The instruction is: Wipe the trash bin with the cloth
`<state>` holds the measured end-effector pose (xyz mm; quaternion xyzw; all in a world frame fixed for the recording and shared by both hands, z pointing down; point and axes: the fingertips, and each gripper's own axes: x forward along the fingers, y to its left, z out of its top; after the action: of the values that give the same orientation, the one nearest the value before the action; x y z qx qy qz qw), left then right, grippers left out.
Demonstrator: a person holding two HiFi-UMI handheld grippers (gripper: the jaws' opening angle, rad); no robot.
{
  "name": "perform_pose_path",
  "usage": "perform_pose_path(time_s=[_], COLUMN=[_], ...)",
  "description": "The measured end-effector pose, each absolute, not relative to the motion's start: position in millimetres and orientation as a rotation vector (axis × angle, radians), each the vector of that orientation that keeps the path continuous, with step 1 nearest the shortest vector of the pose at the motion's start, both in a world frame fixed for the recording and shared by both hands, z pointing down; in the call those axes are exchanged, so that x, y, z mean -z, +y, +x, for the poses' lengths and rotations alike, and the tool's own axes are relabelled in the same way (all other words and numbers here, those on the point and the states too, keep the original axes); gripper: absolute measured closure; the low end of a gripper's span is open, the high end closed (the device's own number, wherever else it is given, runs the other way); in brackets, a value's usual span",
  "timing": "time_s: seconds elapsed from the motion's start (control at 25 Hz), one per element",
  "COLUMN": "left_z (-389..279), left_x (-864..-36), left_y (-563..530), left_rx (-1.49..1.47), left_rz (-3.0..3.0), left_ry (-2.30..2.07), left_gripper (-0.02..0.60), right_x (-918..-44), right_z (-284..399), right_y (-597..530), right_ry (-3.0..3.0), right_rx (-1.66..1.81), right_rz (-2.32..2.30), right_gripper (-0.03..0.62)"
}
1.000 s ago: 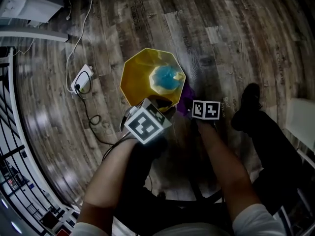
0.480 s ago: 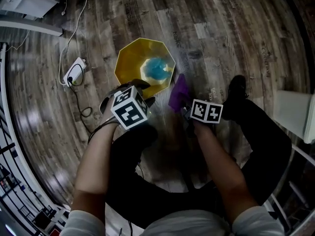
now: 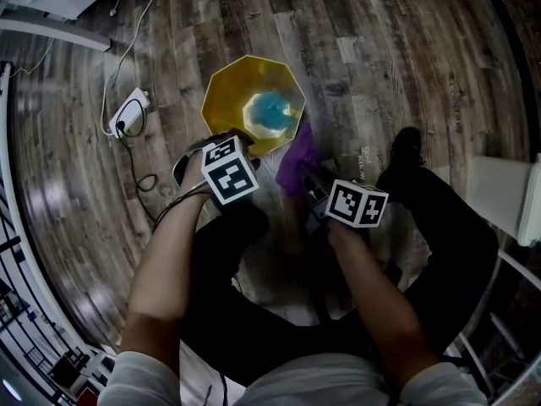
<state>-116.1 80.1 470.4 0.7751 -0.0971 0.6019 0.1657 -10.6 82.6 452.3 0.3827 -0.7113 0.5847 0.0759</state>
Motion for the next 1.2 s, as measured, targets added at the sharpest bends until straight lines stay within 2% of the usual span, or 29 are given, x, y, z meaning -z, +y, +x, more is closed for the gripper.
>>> perform_pose_path(time_s=[0.56,1.2], left_z=[-100.5,-98.0], left_x=[-471.1,-462.4], left_y=[83.7,80.5], left_rx=[-1.702,-1.683], left_rz=[2.281,2.332], left_ry=[-0.183,-0.173], left_gripper=[0.515,0.525], right_x=[-471.3,-528.6], right_z=[-39.2,-46.7], right_y=[65.0,57.4], right_ry=[-2.184,-2.111], right_rx=[-1.71,-1.681], right_rz=[1.068,1.033], right_gripper=[0.505,0.505])
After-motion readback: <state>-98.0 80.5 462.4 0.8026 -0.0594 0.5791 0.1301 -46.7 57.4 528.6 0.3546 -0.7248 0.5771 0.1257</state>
